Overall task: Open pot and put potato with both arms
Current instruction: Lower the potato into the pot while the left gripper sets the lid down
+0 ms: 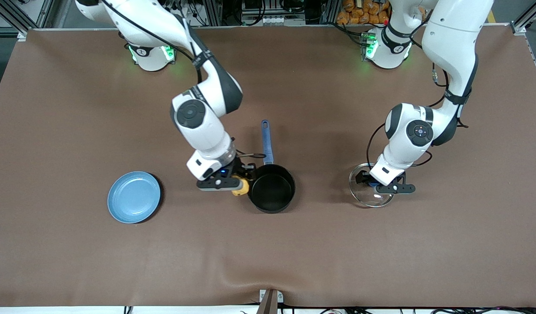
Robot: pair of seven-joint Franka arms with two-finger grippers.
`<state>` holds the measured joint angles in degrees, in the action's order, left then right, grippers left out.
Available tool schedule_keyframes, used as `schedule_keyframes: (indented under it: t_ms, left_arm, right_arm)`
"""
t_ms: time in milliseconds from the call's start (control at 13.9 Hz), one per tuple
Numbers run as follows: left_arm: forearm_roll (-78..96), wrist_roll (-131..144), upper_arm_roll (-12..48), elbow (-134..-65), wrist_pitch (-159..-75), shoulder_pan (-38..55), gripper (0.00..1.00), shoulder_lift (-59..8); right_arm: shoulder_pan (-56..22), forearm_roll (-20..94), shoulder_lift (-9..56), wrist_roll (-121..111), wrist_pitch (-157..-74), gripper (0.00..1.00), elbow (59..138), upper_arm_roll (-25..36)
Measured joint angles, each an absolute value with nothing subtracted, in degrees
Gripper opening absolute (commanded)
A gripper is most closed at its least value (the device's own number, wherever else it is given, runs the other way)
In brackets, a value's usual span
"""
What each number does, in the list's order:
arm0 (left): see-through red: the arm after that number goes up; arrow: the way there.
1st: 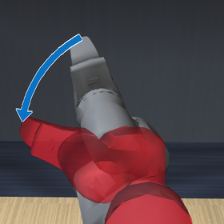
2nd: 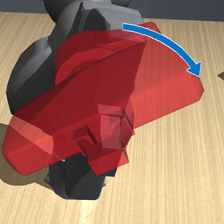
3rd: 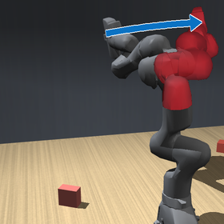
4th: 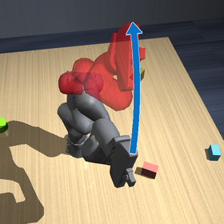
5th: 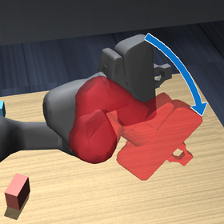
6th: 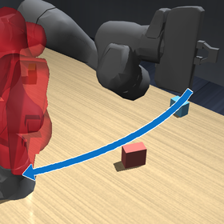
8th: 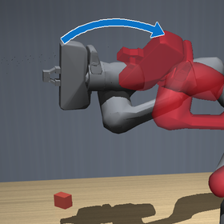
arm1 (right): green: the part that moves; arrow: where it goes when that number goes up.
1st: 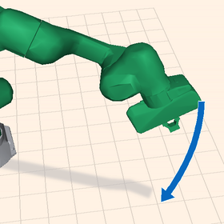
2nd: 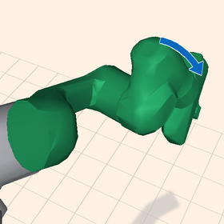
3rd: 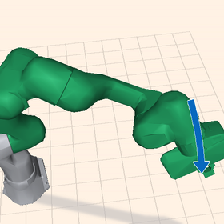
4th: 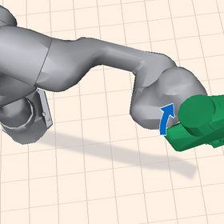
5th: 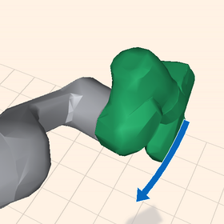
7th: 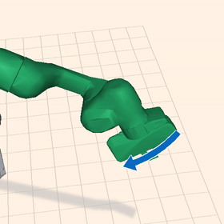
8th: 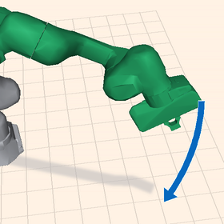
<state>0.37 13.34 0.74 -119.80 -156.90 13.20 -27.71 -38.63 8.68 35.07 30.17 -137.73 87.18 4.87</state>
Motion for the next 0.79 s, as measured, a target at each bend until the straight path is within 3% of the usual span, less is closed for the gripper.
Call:
schedule_keyframes:
  t_ms: [215, 287, 359, 431, 789]
  left_arm:
    - [0.3, 11.2, 0.7, -120.5, -160.7, 11.2, 0.08, -29.3]
    - [0.2, 11.1, 0.7, -120.5, -160.8, 11.2, 0.22, -29.3]
    - [0.2, 11.1, 0.8, -120.5, -160.8, 11.2, 0.69, -29.3]
    - [0.2, 11.0, 0.8, -120.5, -160.9, 11.2, 1.00, -29.3]
    - [0.1, 10.9, 0.9, -120.4, -162.6, 11.2, 1.00, -29.5]
  right_arm:
    - [-40.9, 7.0, 40.7, 29.2, -138.1, 0.00, 81.3, 4.9]
    - [-41.4, 6.7, 42.3, 28.0, -138.2, 0.00, 79.6, 4.9]
    - [-41.8, 6.6, 43.8, 26.6, -138.5, 0.00, 78.5, 4.9]
    - [-41.9, 6.6, 45.0, 25.2, -139.5, 0.00, 77.9, 4.9]
    - [-42.6, 6.5, 50.9, 22.9, -144.3, 0.00, 75.5, 4.9]
